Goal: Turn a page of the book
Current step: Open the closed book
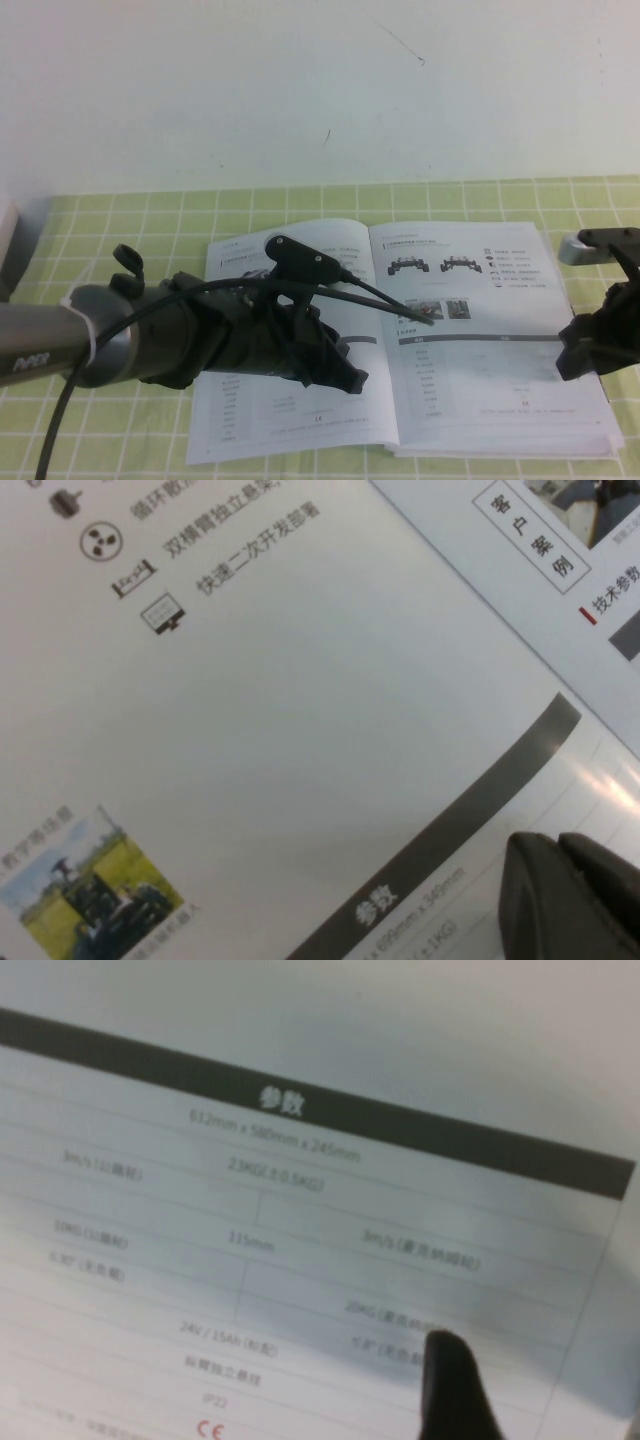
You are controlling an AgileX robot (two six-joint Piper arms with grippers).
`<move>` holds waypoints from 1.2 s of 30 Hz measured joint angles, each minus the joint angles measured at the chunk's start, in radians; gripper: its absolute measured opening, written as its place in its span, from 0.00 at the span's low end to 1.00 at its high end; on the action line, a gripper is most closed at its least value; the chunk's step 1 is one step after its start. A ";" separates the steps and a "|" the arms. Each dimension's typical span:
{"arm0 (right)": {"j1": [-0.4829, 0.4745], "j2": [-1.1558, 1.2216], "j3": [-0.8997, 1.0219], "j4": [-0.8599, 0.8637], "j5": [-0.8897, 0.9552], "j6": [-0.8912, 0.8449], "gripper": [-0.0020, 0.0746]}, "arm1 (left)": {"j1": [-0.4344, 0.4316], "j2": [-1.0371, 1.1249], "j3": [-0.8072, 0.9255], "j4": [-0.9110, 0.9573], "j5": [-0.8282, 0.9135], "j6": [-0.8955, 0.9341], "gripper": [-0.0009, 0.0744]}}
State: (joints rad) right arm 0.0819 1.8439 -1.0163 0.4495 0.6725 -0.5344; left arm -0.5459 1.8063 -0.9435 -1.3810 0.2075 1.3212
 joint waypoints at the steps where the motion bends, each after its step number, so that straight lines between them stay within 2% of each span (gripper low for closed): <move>1: 0.000 0.000 0.000 0.004 0.000 0.002 0.52 | 0.000 0.000 0.000 0.000 0.000 0.000 0.01; 7: 0.000 0.000 0.000 0.013 0.000 0.013 0.46 | 0.000 0.000 0.000 0.000 0.000 0.000 0.01; 13: 0.000 0.000 -0.002 0.015 0.006 0.009 0.49 | 0.000 0.002 0.000 0.000 0.000 0.000 0.01; 23: 0.000 0.002 -0.140 -0.011 0.192 -0.003 0.51 | 0.000 0.086 -0.008 -0.006 -0.008 0.000 0.01; 36: 0.000 0.003 -0.147 -0.055 0.202 -0.007 0.52 | 0.000 0.095 -0.010 -0.010 -0.002 -0.002 0.01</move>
State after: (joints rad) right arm 0.0819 1.8471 -1.1635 0.3942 0.8749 -0.5413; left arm -0.5459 1.9015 -0.9540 -1.3906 0.2053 1.3195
